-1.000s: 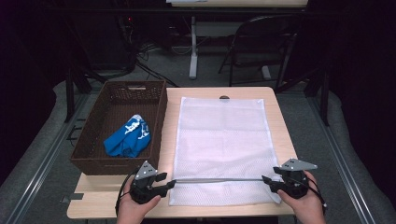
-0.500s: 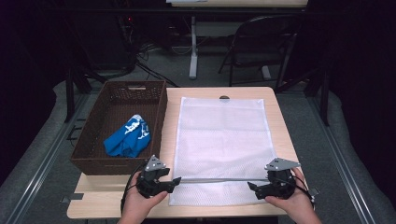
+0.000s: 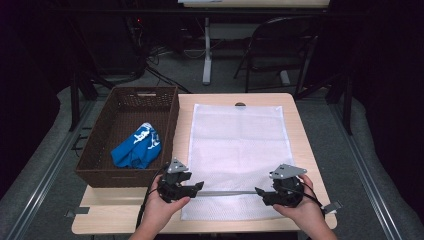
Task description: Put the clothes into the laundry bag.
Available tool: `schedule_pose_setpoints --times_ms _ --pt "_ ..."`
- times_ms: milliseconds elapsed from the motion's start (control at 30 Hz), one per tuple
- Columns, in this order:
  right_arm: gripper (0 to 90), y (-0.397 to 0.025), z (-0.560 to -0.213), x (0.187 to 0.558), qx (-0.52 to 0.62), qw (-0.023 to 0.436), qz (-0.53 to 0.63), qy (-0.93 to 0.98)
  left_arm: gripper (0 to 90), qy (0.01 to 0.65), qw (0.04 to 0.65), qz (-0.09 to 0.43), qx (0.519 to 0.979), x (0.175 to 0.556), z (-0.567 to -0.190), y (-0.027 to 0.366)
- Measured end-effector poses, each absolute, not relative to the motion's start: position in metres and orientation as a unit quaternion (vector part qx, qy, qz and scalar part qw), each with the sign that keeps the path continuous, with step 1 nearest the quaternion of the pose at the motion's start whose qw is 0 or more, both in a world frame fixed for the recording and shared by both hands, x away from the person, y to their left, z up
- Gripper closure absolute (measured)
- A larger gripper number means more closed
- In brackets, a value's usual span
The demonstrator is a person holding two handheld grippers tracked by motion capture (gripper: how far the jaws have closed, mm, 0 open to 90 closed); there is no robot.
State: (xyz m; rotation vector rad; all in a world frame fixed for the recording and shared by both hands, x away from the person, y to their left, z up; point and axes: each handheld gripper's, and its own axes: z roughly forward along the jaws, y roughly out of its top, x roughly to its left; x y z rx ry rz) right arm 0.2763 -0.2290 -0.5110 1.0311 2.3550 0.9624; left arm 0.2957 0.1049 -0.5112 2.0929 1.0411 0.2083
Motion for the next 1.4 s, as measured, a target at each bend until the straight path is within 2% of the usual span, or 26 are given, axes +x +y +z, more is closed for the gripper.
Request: schedule_pose_setpoints --times_ms 167,267,567,867,1167,1400 --pt "45.5 -0.218 -0.510 0.282 0.350 0.199 0.355 0.844 42.8 0.404 0.390 0.069 0.824 0.301 -0.509 0.097" --pt "47.8 -0.213 -0.510 0.286 0.353 0.195 0.352 0.845 43.2 0.404 0.392 0.066 0.824 0.302 -0.509 0.095" --pt "48.5 -0.201 -0.520 0.291 0.371 0.184 0.347 0.842 45.9 0.398 0.382 0.067 0.832 0.301 -0.515 0.092" --pt "44.5 -0.196 -0.537 0.293 0.375 0.167 0.337 0.847 47.2 0.401 0.387 0.061 0.828 0.300 -0.524 0.097" --pt "63.2 -0.189 -0.549 0.295 0.350 0.158 0.325 0.864 48.4 0.400 0.391 0.057 0.827 0.299 -0.529 0.098" --pt "67.3 -0.188 -0.557 0.299 0.347 0.151 0.321 0.868 48.4 0.402 0.384 0.052 0.830 0.299 -0.535 0.095"
